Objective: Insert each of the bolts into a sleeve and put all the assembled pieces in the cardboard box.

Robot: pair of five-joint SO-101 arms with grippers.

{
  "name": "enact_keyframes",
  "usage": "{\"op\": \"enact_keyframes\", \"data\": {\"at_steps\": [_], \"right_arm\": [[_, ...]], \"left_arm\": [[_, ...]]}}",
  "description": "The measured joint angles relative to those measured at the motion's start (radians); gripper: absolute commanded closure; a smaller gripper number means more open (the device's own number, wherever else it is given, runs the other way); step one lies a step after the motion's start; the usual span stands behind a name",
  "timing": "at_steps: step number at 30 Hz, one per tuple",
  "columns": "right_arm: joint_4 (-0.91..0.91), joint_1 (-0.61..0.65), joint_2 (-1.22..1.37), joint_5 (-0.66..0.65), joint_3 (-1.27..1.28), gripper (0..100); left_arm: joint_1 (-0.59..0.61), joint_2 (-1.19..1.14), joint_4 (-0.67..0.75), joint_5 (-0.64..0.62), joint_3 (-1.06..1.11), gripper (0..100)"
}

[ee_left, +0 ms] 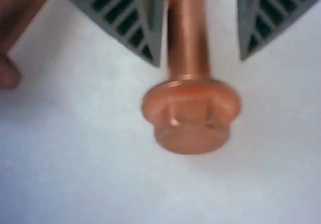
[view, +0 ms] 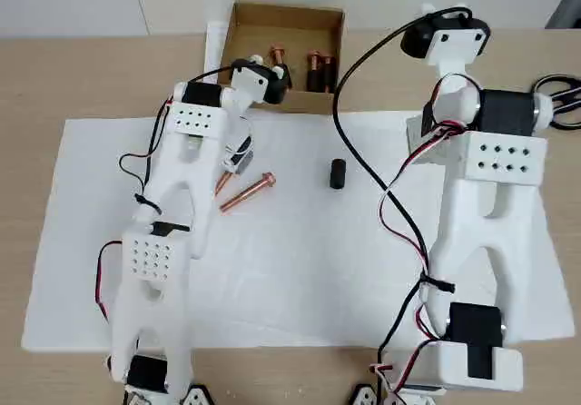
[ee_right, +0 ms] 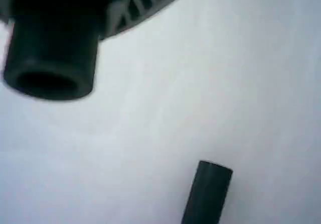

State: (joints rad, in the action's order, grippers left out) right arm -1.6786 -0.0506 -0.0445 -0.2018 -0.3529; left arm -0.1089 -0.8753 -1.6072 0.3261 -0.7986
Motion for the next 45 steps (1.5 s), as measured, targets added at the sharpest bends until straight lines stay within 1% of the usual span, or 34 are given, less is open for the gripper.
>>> {"op": "enact_keyframes", "data": {"at_steps": [4, 9, 17, 20, 28, 30, 34, 36, 40, 45], "right_arm": [[0.000, 0.000, 0.000, 0.000, 0.000, 99.5], [0.000, 0.000, 0.000, 0.000, 0.000, 99.5], [0.000, 0.000, 0.000, 0.000, 0.005, 99.5], [0.000, 0.000, 0.000, 0.000, 0.032, 99.5], [0.000, 0.000, -0.002, 0.000, 0.064, 99.5], [0.000, 0.000, -0.003, -0.002, 0.064, 99.5], [0.000, 0.000, -0.005, -0.002, 0.064, 99.5], [0.000, 0.000, -0.008, -0.002, 0.064, 99.5], [0.000, 0.000, -0.080, -0.002, 0.064, 99.2], [0.011, 0.000, -0.247, -0.002, 0.064, 99.4]], "left_arm": [[-0.026, 0.000, 0.000, 0.002, 0.000, 96], [-0.054, -0.038, 0.000, 0.005, -0.012, 96], [-0.055, -0.075, -0.002, 0.005, -0.035, 96], [-0.055, -0.075, -0.002, 0.002, -0.035, 100], [-0.058, -0.078, -0.002, -0.005, -0.038, 99], [-0.058, -0.086, -0.021, -0.005, -0.071, 99], [-0.058, -0.094, -0.114, -0.011, -0.172, 99], [-0.061, -0.089, -0.114, -0.011, -0.212, 99], [-0.041, 0.005, -0.127, -0.074, -0.222, 99], [-0.025, 0.216, -0.129, -0.097, -0.158, 99]]}}
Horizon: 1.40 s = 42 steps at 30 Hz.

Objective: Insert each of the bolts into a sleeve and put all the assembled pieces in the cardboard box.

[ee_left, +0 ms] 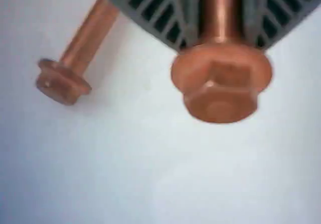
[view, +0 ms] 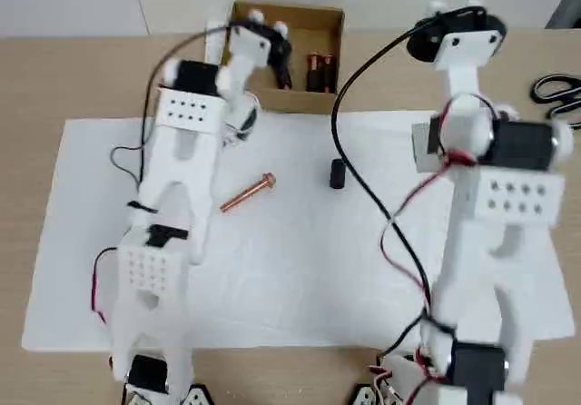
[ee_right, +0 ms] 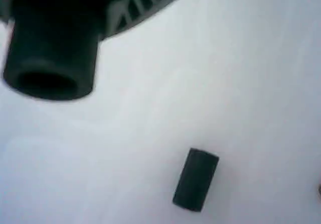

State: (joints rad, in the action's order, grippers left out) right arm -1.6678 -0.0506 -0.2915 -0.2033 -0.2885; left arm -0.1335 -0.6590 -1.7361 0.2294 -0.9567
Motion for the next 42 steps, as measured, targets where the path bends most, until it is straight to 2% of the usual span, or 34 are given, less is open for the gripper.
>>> {"op": "enact_keyframes", "data": {"at_steps": [8, 17, 20, 25, 27, 30, 34, 42], "right_arm": [[0.000, 0.002, -0.239, 0.000, 0.060, 99.5], [0.104, 0.002, -0.500, 0.000, 0.365, 99.5], [0.201, 0.028, -0.568, 0.000, 0.499, 99.5], [0.338, 0.140, -0.660, 0.000, 0.753, 99.4], [0.400, 0.190, -0.692, 0.000, 0.853, 99.1], [0.503, 0.249, -0.738, 0.000, 1.005, 99.1], [0.664, 0.282, -0.786, 0.000, 1.209, 99.1], [0.950, 0.345, -0.918, 0.000, 1.551, 99.4]], "left_arm": [[0.000, 0.555, -0.002, -0.023, 0.285, 99], [-0.066, 1.197, 0.015, -0.026, 0.746, 99], [-0.066, 1.356, 0.110, -0.029, 0.922, 99], [-0.069, 1.593, 0.382, -0.046, 1.255, 99], [-0.069, 1.660, 0.505, -0.106, 1.387, 99], [-0.069, 1.706, 0.643, -0.259, 1.539, 99], [-0.069, 1.711, 0.698, -0.477, 1.608, 99], [-0.072, 1.717, 0.795, -0.526, 1.728, 99]]}}
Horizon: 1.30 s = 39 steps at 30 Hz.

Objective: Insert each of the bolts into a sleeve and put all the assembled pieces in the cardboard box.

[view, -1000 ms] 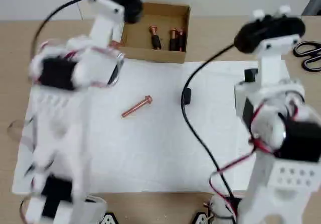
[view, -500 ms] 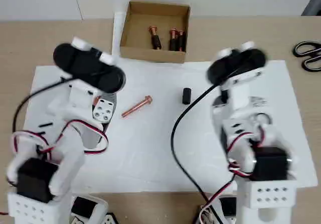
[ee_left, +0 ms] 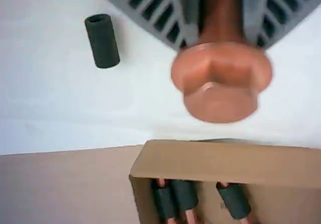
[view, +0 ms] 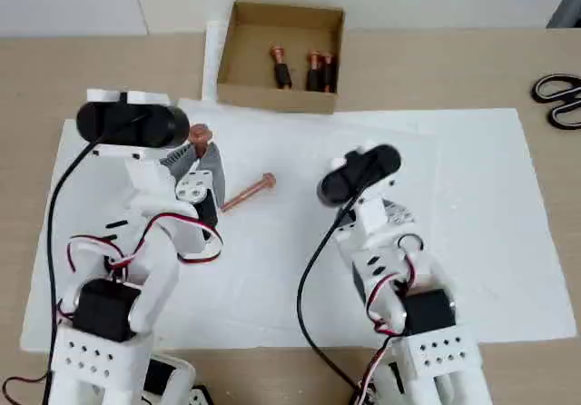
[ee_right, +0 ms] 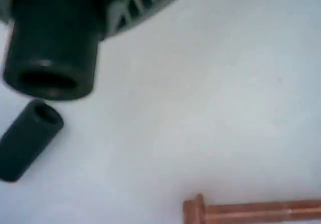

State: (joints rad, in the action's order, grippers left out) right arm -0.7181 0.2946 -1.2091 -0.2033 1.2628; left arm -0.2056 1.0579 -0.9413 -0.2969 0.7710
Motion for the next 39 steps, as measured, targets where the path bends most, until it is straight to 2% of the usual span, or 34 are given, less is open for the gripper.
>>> {"op": "enact_keyframes", "data": {"at_steps": [4, 8, 12, 20, 25, 32, 39], "right_arm": [[0.127, 0.037, -0.080, 0.051, 0.127, 99.4], [0.164, 0.078, -0.150, 0.149, 0.204, 99.4], [0.172, 0.147, -0.227, 0.204, 0.264, 99.4], [0.172, 0.267, -0.437, 0.213, 0.396, 99.4], [0.172, 0.279, -0.572, 0.216, 0.414, 99.4], [0.172, 0.281, -0.577, 0.216, 0.414, 99.4], [0.172, 0.281, -0.577, 0.216, 0.414, 99.4]], "left_arm": [[-0.026, 0.000, 0.026, 0.000, 0.048, 99], [-0.057, 0.000, 0.052, 0.000, 0.071, 99], [-0.084, 0.000, 0.144, 0.000, 0.124, 99], [-0.175, 0.000, 0.361, -0.006, 0.221, 99], [-0.209, 0.002, 0.379, -0.008, 0.224, 99], [-0.209, 0.003, 0.379, -0.112, 0.224, 99], [-0.209, 0.003, 0.385, -0.127, 0.224, 99]]}}
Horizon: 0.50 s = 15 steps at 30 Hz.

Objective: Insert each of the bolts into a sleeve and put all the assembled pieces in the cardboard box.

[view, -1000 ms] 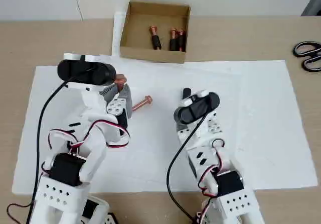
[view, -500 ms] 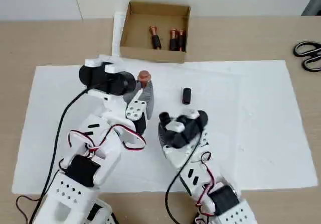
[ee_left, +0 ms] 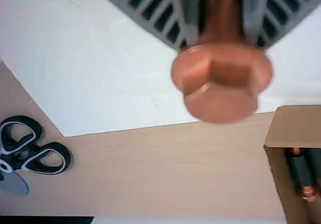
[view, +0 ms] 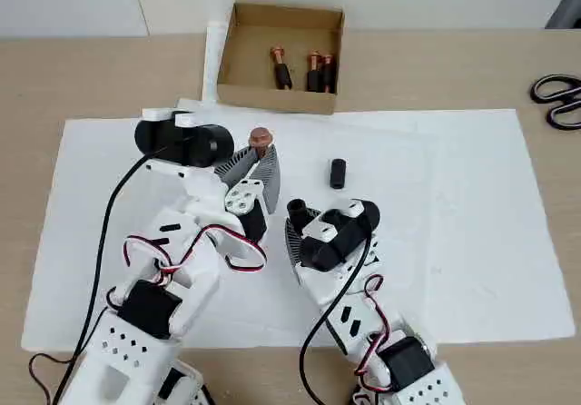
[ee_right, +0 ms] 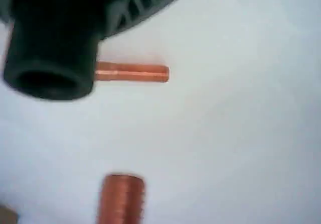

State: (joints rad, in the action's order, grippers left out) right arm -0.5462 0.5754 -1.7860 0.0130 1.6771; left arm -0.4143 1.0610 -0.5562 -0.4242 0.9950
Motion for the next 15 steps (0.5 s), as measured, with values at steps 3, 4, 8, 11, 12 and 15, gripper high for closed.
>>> {"op": "enact_keyframes", "data": {"at_steps": [3, 4, 8, 11, 12, 15], "right_arm": [[0.000, 0.000, 0.000, 0.000, 0.000, 99.4], [0.000, 0.000, 0.000, 0.000, 0.000, 99.4], [0.000, 0.000, 0.000, 0.000, 0.000, 99.4], [0.000, 0.000, 0.000, 0.000, 0.000, 99.4], [0.000, 0.000, 0.000, 0.000, 0.000, 99.4], [0.000, 0.000, 0.000, 0.000, 0.000, 99.4]], "left_arm": [[-0.009, 0.000, 0.000, 0.000, 0.000, 99], [-0.021, 0.000, 0.000, 0.000, 0.000, 99], [-0.054, 0.000, 0.011, 0.000, 0.002, 99], [-0.058, 0.000, 0.038, 0.000, 0.025, 99], [-0.061, 0.000, 0.044, 0.000, 0.032, 99], [-0.064, 0.000, 0.051, 0.000, 0.055, 99]]}}
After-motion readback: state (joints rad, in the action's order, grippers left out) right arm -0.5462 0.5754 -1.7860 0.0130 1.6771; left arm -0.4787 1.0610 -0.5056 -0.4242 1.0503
